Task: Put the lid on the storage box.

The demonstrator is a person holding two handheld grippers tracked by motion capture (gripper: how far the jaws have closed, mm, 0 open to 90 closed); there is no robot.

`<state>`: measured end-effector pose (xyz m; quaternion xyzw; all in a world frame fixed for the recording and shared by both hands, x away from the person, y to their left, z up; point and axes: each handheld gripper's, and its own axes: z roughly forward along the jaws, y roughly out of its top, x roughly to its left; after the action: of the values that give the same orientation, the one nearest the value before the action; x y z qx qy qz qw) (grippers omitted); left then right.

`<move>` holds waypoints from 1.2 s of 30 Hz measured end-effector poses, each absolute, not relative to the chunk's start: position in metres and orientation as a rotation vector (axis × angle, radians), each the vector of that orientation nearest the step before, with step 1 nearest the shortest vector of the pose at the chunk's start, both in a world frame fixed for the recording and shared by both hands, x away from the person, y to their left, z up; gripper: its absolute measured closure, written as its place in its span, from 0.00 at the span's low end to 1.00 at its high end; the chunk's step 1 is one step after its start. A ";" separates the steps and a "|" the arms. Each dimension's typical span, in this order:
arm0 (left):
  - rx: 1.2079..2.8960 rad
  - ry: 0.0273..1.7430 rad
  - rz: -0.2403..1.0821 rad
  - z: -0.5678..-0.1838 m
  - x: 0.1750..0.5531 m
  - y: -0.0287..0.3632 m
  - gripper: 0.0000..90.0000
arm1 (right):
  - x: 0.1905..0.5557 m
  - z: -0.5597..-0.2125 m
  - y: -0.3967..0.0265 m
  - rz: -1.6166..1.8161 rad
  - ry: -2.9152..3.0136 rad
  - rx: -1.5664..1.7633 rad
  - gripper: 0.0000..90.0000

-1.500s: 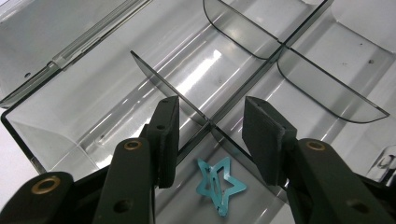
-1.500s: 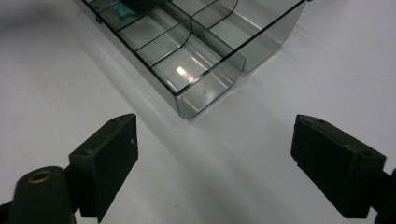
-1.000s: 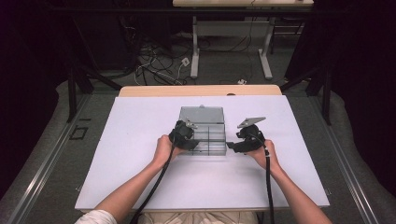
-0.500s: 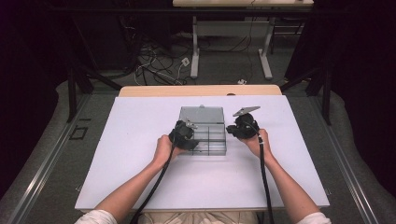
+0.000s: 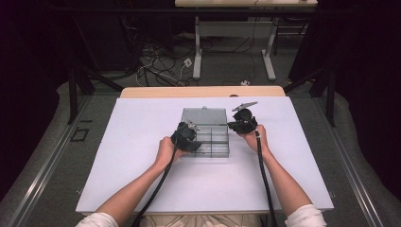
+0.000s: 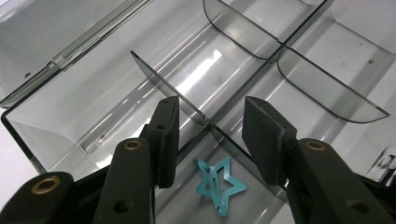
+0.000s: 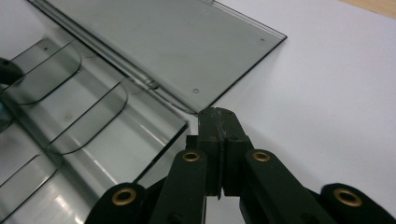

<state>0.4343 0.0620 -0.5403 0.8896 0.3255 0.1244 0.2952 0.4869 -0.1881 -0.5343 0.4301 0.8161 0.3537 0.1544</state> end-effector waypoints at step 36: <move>2.369 0.859 0.333 -0.540 0.434 0.062 0.63 | 0.525 -0.554 -0.181 0.968 2.398 1.334 1.00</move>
<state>0.4340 0.0623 -0.5403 0.8904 0.3230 0.1251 0.2955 0.5254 -0.1808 -0.5535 0.4554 0.8185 0.3305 0.1159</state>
